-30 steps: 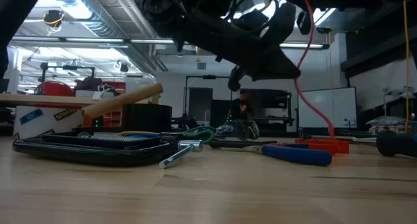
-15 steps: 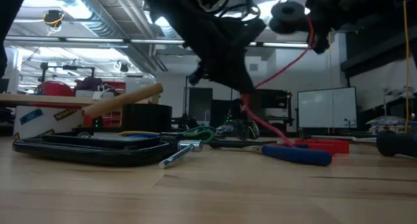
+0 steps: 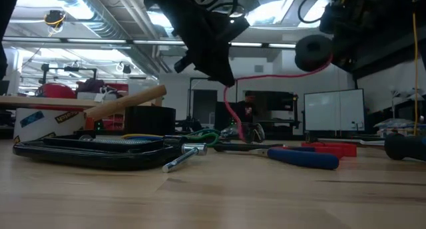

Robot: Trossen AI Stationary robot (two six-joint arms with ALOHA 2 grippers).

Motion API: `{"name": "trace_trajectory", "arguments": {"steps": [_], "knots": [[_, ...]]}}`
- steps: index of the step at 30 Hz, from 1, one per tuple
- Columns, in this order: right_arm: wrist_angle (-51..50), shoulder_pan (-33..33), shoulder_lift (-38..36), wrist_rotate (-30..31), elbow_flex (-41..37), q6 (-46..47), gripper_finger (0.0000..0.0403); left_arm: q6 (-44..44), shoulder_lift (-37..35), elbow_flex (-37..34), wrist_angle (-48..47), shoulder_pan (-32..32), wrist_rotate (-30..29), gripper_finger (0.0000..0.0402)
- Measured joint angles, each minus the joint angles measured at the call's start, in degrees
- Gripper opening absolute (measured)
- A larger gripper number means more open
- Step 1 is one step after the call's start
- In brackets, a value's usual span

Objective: Coil cords
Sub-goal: Coil the red wire onto a black spool

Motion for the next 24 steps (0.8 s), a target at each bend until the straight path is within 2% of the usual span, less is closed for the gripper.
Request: {"name": "trace_trajectory", "arguments": {"steps": [4,11,17,24], "knots": [[-1.09,-0.02,0.01,1.95,0.0,-0.02,0.0001,-0.46,-0.62,0.0,0.98,2.39,-0.03,0.0],[-1.42,0.01,1.27,5.43,0.0,-0.04,0.0001,-0.54,-0.62,0.01,8.0,5.94,1.63,0.0],[-1.26,0.03,5.19,7.68,0.0,-0.02,0.0001,-0.29,-0.62,0.02,16.39,8.61,4.23,0.0],[3.22,0.03,10.86,8.09,0.0,0.9,0.0001,-2.7,-0.62,0.02,20.74,10.09,5.56,0.0]]}}
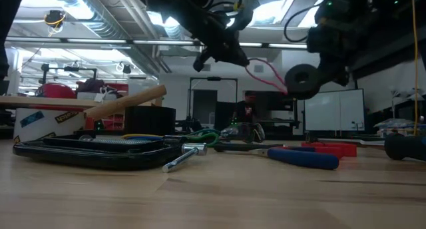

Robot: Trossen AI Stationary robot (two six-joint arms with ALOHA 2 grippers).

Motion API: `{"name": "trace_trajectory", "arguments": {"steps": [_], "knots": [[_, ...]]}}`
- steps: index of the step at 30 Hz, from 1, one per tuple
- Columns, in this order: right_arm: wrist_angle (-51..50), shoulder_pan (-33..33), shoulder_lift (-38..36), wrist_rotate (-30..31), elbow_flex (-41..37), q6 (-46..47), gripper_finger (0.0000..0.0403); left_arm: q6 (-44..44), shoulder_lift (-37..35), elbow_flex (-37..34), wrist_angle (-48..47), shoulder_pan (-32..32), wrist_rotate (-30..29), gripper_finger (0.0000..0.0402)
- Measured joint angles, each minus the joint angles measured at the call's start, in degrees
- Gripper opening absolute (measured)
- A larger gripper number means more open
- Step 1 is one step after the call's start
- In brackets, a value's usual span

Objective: Coil cords
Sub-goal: Coil the red wire onto a black spool

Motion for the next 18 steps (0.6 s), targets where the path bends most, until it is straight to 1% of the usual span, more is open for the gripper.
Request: {"name": "trace_trajectory", "arguments": {"steps": [4,9,13,18], "knots": [[5.59,0.96,3.37,0.24,0.0,1.33,0.0001,-0.19,0.0,-0.01,1.22,0.07,0.26,0.0],[12.99,3.7,8.09,0.59,-0.02,4.03,0.0001,-0.83,0.02,0.0,2.34,-0.03,0.64,0.0],[18.86,5.5,11.93,3.26,-0.02,7.18,0.0001,-1.46,0.02,0.0,2.23,-0.77,0.71,0.0],[25.87,6.37,15.95,7.33,-0.02,11.35,0.0001,-1.95,0.02,0.0,2.24,-2.2,2.88,0.0]]}}
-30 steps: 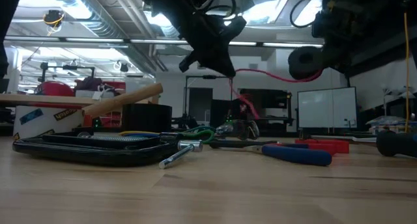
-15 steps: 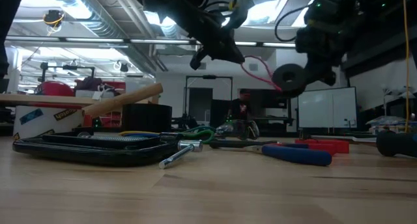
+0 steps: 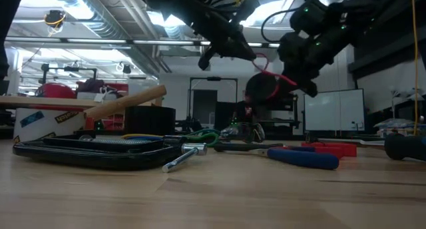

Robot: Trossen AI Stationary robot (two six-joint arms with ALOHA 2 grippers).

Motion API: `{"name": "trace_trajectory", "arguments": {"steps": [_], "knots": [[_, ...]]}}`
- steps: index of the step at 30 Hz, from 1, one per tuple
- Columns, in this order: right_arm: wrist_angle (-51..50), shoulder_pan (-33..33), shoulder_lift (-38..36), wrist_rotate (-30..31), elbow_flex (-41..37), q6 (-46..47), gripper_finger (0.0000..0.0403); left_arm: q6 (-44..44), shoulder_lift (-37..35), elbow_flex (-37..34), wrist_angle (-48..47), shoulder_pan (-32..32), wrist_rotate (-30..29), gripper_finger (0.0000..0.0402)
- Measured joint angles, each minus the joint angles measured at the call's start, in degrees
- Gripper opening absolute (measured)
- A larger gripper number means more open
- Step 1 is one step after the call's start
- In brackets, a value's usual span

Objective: Coil cords
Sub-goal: Coil the red wire onto a black spool

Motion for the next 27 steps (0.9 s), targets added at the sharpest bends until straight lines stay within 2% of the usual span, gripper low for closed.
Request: {"name": "trace_trajectory", "arguments": {"steps": [8,16,21,27], "knots": [[9.15,-0.09,2.21,3.16,0.0,3.69,0.0001,0.01,0.13,0.0,-0.43,-3.47,0.16,0.0],[20.21,-0.84,2.21,3.03,0.0,7.74,0.0001,0.03,1.52,0.04,-1.37,-6.46,0.0,0.0],[22.66,-3.57,2.01,-0.1,0.0,9.34,0.0001,1.04,1.81,0.04,-5.98,-8.43,-3.56,0.0],[22.52,-6.11,0.41,-7.5,-0.02,9.47,0.0001,3.0,1.81,0.04,-11.75,-10.01,-8.83,0.0]]}}
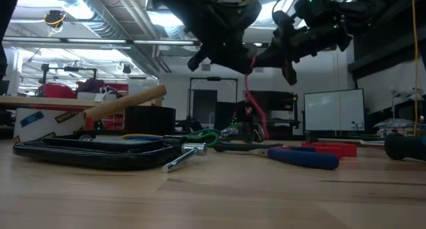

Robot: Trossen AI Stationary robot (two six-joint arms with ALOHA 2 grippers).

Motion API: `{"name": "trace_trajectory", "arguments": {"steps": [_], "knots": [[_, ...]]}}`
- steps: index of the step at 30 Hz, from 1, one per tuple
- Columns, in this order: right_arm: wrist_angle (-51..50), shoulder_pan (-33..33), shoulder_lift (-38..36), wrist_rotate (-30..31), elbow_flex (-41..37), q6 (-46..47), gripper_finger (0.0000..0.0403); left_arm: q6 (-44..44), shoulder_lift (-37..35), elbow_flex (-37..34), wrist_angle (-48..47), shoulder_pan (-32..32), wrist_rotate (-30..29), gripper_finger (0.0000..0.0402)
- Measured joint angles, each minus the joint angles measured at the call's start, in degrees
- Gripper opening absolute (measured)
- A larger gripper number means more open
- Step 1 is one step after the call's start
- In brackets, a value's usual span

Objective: Coil cords
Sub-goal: Coil the red wire onto a black spool

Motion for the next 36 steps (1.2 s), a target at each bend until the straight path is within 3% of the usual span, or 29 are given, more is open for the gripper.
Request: {"name": "trace_trajectory", "arguments": {"steps": [10,15,23,27,31,36], "knots": [[-1.51,-1.99,-2.01,-23.35,0.02,-1.31,0.0001,2.65,0.02,0.0,-4.16,-0.09,-1.81,0.0],[-9.49,-1.9,-2.14,-30.54,0.04,-6.37,0.0001,4.76,-0.02,0.0,-4.28,-0.13,-1.72,0.0],[-28.83,-1.9,-2.14,-30.96,0.09,-19.96,0.0001,7.99,-0.02,-0.04,-3.67,-0.11,-1.64,0.0],[-34.7,-1.85,-2.14,-25.62,0.17,-22.15,0.0001,7.85,-0.02,-0.07,-2.29,0.08,-1.72,0.0],[-36.3,-1.83,-2.21,-19.09,0.22,-23.13,0.0001,5.73,-0.02,-0.11,0.3,0.86,-1.53,0.0],[-35.73,-1.83,-2.19,-17.64,0.2,-23.15,0.0001,3.67,-0.03,-0.11,0.9,1.92,0.24,0.0006]]}}
